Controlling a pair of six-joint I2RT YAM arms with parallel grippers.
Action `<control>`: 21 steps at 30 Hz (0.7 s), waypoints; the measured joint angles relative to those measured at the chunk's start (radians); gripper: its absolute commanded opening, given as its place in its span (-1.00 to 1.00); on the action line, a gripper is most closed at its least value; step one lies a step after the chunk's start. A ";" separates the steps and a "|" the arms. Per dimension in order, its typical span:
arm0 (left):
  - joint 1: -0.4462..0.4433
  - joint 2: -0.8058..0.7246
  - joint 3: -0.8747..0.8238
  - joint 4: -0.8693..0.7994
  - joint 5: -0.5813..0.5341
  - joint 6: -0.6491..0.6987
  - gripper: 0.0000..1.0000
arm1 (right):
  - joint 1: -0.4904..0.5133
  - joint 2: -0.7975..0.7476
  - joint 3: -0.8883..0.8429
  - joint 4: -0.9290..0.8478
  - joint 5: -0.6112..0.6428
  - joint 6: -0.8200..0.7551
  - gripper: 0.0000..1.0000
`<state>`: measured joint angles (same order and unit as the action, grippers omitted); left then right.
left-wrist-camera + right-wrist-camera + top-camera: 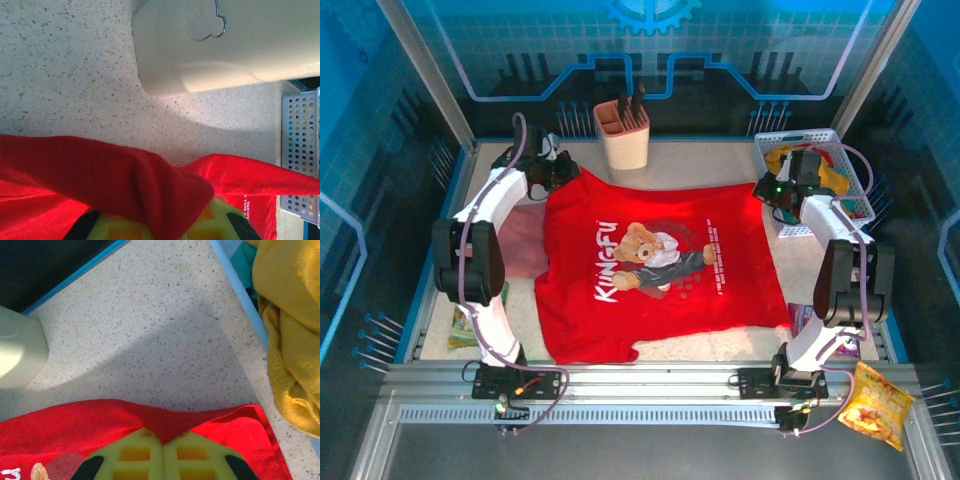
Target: Fold and stack the t-shirts
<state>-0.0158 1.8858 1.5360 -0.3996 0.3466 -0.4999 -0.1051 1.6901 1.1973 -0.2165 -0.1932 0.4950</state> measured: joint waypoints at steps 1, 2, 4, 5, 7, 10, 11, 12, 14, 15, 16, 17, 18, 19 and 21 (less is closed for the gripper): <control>0.000 0.000 0.000 -0.003 0.000 0.000 -1.00 | -0.002 0.002 0.002 0.001 0.000 0.000 -1.00; 0.000 0.000 0.000 -0.007 0.000 -0.001 -1.00 | -0.003 0.005 0.003 0.000 0.000 -0.001 -1.00; 0.001 -0.004 -0.005 -0.016 0.005 -0.013 -1.00 | -0.006 0.016 0.006 -0.006 0.000 -0.003 -1.00; 0.001 -0.010 -0.013 -0.017 0.008 -0.019 -1.00 | -0.006 0.020 0.007 -0.013 0.001 -0.005 -1.00; 0.002 -0.034 -0.050 -0.024 0.018 -0.035 -1.00 | -0.007 0.025 0.007 -0.036 0.001 -0.008 -1.00; 0.003 -0.092 -0.123 -0.047 0.022 -0.053 -1.00 | -0.007 0.025 0.007 -0.064 0.002 -0.015 -1.00; 0.004 -0.110 -0.142 -0.056 0.023 -0.055 -1.00 | -0.007 0.025 0.007 -0.072 0.002 -0.018 -1.00; 0.004 -0.133 -0.163 -0.067 0.025 -0.060 -1.00 | -0.007 0.025 0.006 -0.083 0.005 -0.022 -1.00; 0.004 -0.174 -0.200 -0.083 0.030 -0.072 -1.00 | -0.007 0.025 0.005 -0.102 0.010 -0.027 -1.00; 0.004 -0.195 -0.217 -0.090 0.034 -0.079 -1.00 | -0.008 0.025 0.003 -0.114 0.015 -0.030 -1.00; 0.004 -0.217 -0.236 -0.097 0.038 -0.084 -1.00 | -0.008 0.025 0.002 -0.130 0.026 -0.033 -1.00; 0.004 -0.235 -0.251 -0.102 0.043 -0.090 -1.00 | -0.008 0.025 0.002 -0.143 0.033 -0.037 -1.00; 0.004 -0.255 -0.267 -0.109 0.045 -0.097 -1.00 | -0.008 0.025 0.002 -0.159 0.044 -0.042 -1.00; 0.004 -0.277 -0.283 -0.118 0.048 -0.101 -1.00 | -0.008 0.025 0.002 -0.174 0.054 -0.045 -1.00; 0.004 -0.313 -0.310 -0.135 0.056 -0.105 -1.00 | -0.008 0.025 0.002 -0.202 0.074 -0.052 -1.00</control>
<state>-0.0116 1.5726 1.2259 -0.5343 0.4023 -0.6048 -0.1127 1.7153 1.1988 -0.4187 -0.1196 0.4427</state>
